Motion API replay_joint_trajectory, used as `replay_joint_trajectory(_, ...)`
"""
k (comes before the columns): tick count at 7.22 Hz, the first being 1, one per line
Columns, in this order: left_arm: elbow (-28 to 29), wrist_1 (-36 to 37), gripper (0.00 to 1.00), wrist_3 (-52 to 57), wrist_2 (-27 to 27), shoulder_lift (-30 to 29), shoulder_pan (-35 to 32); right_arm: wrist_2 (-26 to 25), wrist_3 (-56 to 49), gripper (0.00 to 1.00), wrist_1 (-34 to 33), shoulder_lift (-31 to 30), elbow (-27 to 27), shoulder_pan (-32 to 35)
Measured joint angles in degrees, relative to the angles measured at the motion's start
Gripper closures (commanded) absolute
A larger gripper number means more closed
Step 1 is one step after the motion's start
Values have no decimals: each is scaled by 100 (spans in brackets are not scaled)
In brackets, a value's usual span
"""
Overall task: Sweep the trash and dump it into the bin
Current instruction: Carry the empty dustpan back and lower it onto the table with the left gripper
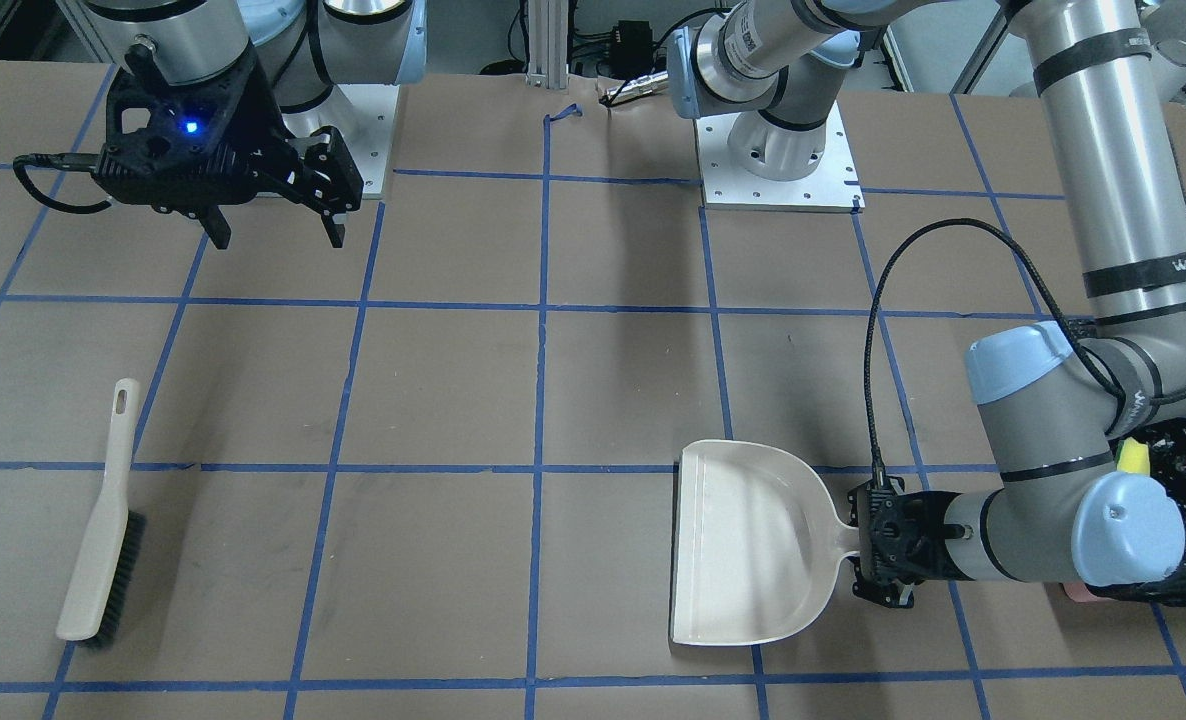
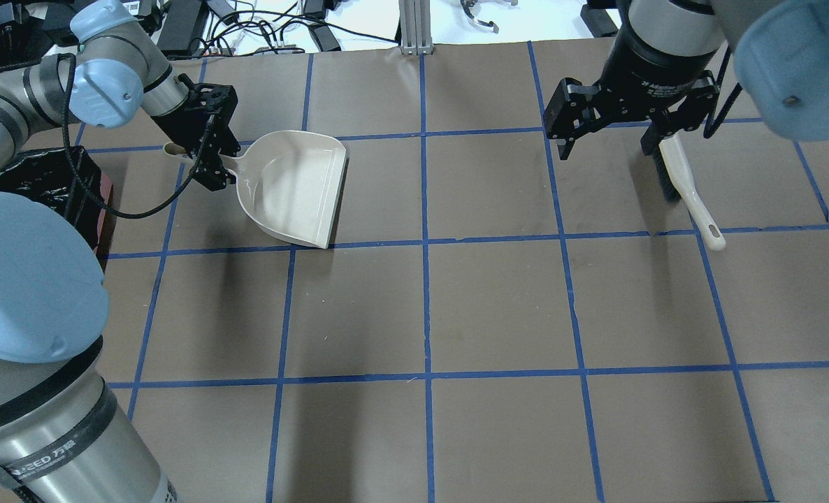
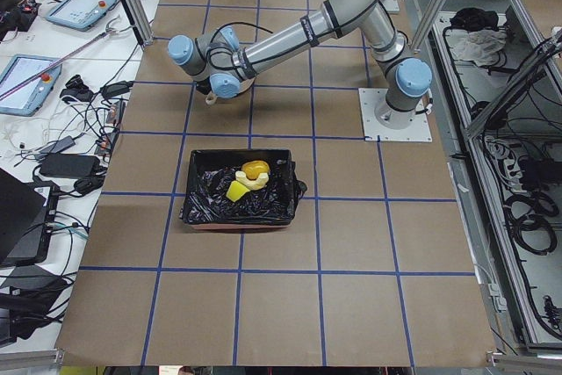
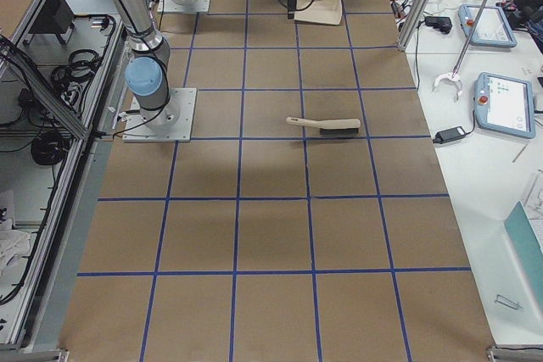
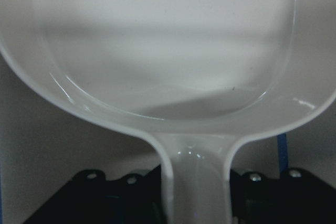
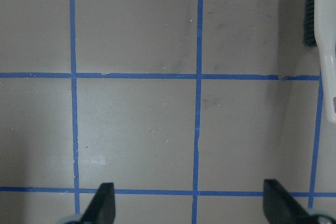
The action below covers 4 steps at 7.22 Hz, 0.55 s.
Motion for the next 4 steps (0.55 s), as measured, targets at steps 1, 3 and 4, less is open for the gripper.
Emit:
replay_joint_trajectory(1, -6, 2, 75, 0, 2, -2, 3, -1, 1, 0, 1, -2, 0, 0)
replay_joint_trajectory(3, -13, 12, 67, -6, 10, -2, 17, 0, 3, 0, -1, -2, 0, 0)
replay_joint_trajectory(4, -22, 31, 67, -7, 13, -3, 28, 4, 3, 0, -3, -2, 0, 0)
